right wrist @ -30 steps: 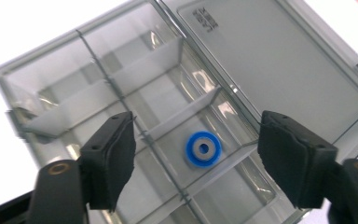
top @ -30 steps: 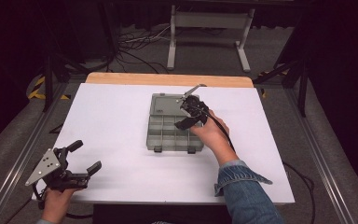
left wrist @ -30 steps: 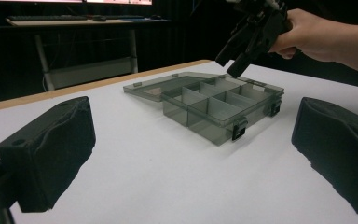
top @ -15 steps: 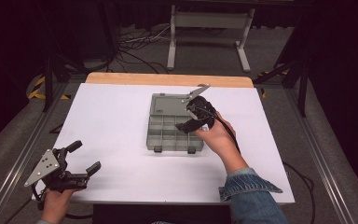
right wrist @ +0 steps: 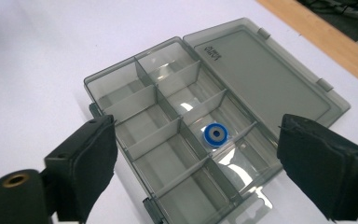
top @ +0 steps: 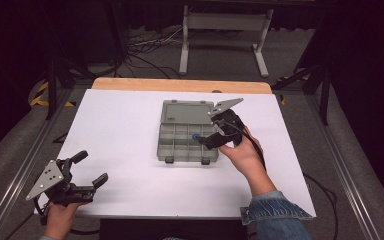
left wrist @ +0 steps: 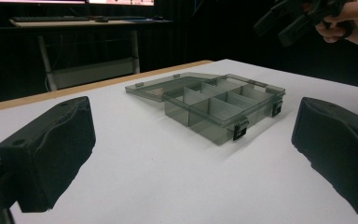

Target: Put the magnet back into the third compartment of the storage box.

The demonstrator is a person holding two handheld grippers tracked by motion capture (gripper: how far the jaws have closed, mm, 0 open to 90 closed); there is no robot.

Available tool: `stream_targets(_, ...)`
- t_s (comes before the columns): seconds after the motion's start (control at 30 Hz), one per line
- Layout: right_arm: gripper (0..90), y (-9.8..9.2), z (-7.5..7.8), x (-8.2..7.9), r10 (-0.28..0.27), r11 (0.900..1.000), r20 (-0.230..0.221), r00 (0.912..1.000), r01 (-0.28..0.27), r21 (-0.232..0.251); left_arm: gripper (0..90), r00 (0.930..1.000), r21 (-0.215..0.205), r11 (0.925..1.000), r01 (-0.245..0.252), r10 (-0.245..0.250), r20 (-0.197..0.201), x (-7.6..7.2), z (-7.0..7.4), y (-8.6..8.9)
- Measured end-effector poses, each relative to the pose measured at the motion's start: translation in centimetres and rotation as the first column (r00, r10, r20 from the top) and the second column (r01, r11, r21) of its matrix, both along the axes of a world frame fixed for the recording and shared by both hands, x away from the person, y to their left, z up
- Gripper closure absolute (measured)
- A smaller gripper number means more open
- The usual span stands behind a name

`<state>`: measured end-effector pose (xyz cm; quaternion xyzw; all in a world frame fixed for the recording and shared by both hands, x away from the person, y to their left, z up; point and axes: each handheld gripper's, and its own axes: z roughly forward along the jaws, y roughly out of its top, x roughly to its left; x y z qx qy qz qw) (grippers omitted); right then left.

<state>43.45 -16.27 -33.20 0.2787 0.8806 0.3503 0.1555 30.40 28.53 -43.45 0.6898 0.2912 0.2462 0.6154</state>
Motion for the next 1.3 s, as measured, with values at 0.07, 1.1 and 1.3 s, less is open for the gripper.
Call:
stream_targets(0.07, 12.1, -0.6, 0.1, -0.5, -0.001, 1.0, 0.025, 0.9997, 0.0, 0.018, 0.3, 1.0, 0.003, 1.0, 0.001, -0.001, 0.0, 0.0, 0.0, 0.0)
stream_targets(1.1, 0.0, -10.3, -2.5, -7.4, -0.135, 0.942, 0.269, 0.9535, 0.039, 0.334, 0.3, 1.0, 0.001, 1.0, 0.001, -0.001, 0.003, 0.1, 0.0, -0.3)
stream_targets(1.3, 0.0, -11.6, -4.2, -8.2, -0.152, 0.931, 0.268, 0.9515, 0.047, 0.362, 0.3, 1.0, 0.001, 1.0, 0.003, -0.003, 0.003, 0.1, 0.0, -0.3)
